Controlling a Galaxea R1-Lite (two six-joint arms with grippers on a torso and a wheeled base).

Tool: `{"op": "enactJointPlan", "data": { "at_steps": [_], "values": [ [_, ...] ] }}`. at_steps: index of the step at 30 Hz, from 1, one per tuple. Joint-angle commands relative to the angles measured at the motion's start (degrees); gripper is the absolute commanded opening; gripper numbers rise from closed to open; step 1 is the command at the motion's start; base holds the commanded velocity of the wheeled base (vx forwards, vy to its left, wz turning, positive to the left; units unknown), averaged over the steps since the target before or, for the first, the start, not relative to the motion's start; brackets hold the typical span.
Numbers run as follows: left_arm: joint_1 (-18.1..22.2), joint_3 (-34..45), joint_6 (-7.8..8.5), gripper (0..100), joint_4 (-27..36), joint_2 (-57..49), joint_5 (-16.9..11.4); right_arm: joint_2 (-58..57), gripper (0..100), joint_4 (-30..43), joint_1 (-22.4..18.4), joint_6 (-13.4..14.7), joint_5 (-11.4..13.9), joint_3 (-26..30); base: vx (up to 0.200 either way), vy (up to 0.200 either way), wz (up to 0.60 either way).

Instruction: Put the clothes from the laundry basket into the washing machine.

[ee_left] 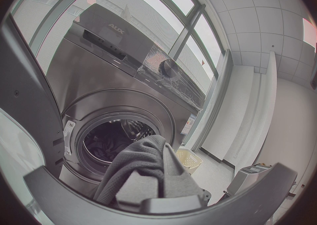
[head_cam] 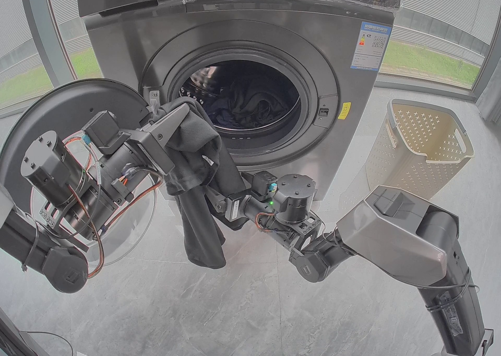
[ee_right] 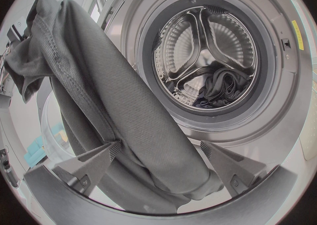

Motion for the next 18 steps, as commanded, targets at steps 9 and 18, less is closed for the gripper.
{"op": "enactJointPlan", "data": {
  "at_steps": [9,18],
  "values": [
    [0.2,-0.1,-0.03,0,-0.2,0.3,0.0,1.4,100,0.3,4.1,-0.3,-1.2,-1.3,0.000,0.000,0.00],
    [0.3,-0.2,-0.03,0,-0.2,0.2,0.0,2.5,100,1.9,5.5,-0.3,-2.0,-4.1,0.000,0.000,0.00]
  ]
}}
